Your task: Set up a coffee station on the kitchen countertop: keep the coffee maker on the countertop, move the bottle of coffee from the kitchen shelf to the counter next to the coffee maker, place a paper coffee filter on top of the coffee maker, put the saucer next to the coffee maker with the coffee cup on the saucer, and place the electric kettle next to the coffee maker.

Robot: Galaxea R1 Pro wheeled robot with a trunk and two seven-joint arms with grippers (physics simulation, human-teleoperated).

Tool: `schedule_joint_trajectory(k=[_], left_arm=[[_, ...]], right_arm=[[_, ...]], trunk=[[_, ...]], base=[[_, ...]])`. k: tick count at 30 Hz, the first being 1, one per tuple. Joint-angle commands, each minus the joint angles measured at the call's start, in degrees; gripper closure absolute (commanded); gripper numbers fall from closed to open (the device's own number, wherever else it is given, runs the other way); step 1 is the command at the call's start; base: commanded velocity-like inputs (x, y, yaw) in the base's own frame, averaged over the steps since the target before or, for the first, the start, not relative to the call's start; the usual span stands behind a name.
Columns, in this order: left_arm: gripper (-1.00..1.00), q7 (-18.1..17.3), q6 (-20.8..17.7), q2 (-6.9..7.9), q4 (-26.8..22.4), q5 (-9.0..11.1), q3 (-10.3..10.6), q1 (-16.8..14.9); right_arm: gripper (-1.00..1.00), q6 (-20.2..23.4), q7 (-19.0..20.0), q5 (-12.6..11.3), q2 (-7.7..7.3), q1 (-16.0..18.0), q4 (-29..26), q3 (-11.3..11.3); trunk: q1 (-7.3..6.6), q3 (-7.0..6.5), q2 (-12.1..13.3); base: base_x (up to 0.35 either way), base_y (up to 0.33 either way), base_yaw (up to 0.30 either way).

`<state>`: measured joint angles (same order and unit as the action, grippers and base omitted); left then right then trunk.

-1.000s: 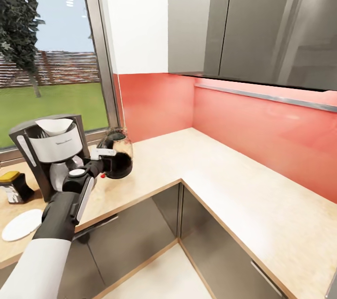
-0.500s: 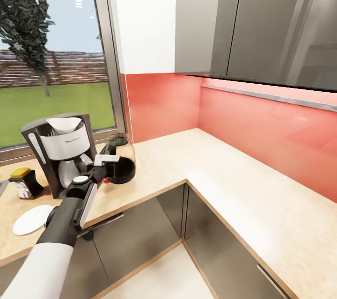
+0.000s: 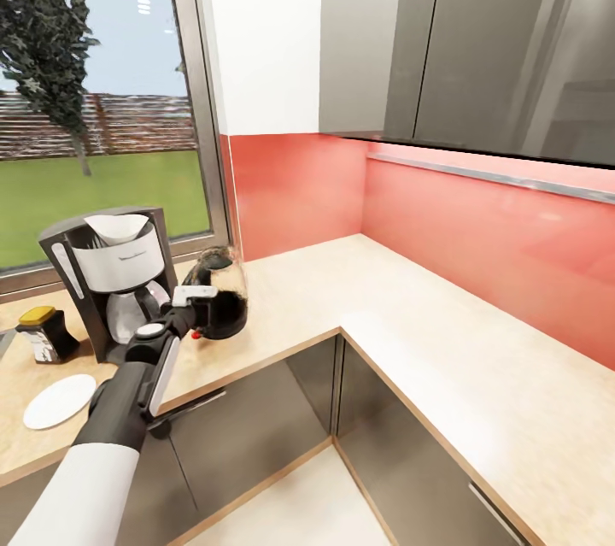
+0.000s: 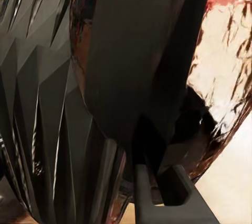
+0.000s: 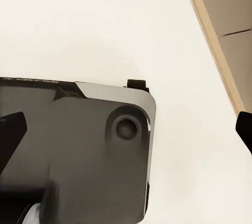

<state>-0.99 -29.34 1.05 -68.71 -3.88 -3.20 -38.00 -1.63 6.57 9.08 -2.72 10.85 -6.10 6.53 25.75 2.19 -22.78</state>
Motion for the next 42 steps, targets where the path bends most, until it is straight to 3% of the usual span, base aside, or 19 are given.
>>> schedule_joint_trajectory(k=[1, 4, 9, 37, 42], left_arm=[[1.00, 1.5, -0.3, -0.06, -0.1, 0.6, -0.2, 0.0], [1.00, 4.8, -0.3, -0.19, 0.1, 2.9, -0.4, 0.0], [1.00, 5.9, -0.1, -0.25, 1.1, 4.5, -0.4, 0.0], [1.00, 6.0, 0.1, -0.26, 4.3, 5.0, -0.6, 0.2], [1.00, 6.0, 2.6, -0.14, 4.6, 8.6, -0.5, 0.7]], right_arm=[[-1.00, -0.2, 0.2, 0.6, 0.00, 0.0, 0.0, 0.5], [-1.00, -0.2, 0.2, 0.6, 0.00, 0.0, 0.0, 0.5], [-1.00, -0.2, 0.2, 0.6, 0.00, 0.0, 0.0, 0.5], [-1.00, -0.1, 0.2, 0.6, 0.00, 0.0, 0.0, 0.5], [-1.00, -0.2, 0.2, 0.6, 0.00, 0.0, 0.0, 0.5]], trunk=[[0.03, 0.13, -0.1], [0.03, 0.13, -0.1], [0.03, 0.13, -0.1], [0.03, 0.13, -0.1], [0.03, 0.13, -0.1]], base=[[0.000, 0.000, 0.000], [0.000, 0.000, 0.000], [0.014, 0.000, 0.000], [0.081, 0.000, 0.000], [0.000, 0.000, 0.000]])
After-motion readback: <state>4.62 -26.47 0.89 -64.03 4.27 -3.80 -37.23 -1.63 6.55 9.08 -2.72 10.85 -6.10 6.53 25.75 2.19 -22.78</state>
